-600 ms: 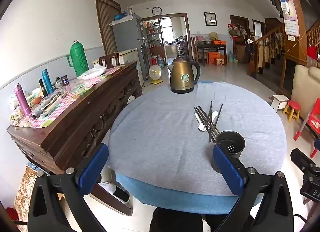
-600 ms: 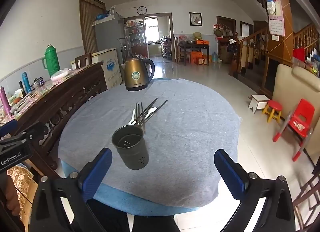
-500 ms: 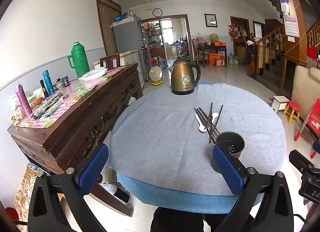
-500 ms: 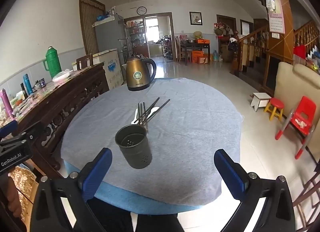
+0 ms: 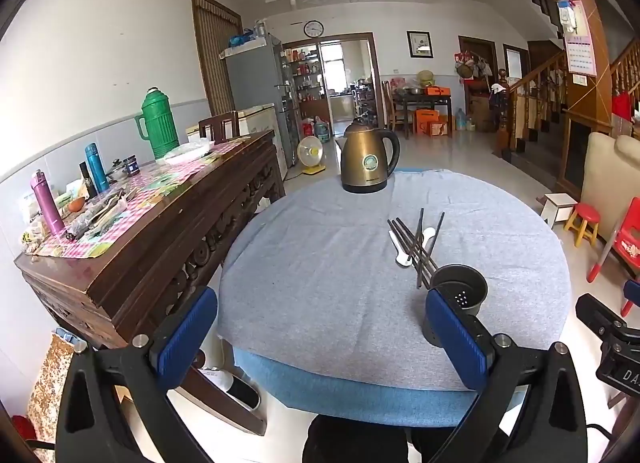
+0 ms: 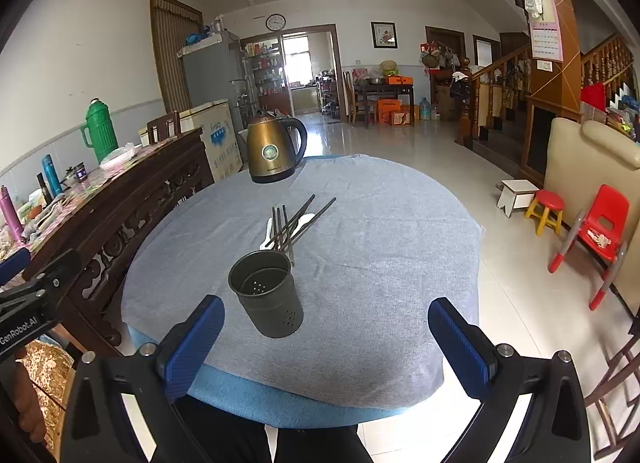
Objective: Organize utensils
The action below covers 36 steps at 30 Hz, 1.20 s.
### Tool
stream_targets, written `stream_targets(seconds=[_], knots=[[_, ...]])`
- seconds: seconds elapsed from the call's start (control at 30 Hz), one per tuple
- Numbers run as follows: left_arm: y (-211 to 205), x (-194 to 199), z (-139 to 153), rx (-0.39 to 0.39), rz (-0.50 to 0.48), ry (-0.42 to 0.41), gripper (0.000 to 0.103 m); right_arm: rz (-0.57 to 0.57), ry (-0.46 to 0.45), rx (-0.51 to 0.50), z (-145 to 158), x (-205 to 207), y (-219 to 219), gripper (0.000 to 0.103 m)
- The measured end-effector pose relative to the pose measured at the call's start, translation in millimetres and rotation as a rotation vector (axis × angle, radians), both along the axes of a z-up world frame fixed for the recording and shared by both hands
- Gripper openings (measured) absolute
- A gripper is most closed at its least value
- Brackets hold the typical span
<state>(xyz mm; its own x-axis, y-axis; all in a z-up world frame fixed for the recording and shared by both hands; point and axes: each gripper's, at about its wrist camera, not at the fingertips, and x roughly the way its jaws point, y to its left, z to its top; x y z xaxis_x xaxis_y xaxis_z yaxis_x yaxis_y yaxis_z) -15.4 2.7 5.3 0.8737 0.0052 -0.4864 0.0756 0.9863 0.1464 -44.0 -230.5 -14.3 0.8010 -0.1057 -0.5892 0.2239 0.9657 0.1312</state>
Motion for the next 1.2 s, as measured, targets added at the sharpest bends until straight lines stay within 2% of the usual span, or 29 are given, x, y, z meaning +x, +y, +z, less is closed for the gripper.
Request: stream_targets(seconds=[1.2], knots=[[3.8, 5.1, -4.3, -0.003, -0.015, 0.016, 0.103, 0.003, -0.001, -0.007, 3.4, 4.2, 0.8, 0.103]])
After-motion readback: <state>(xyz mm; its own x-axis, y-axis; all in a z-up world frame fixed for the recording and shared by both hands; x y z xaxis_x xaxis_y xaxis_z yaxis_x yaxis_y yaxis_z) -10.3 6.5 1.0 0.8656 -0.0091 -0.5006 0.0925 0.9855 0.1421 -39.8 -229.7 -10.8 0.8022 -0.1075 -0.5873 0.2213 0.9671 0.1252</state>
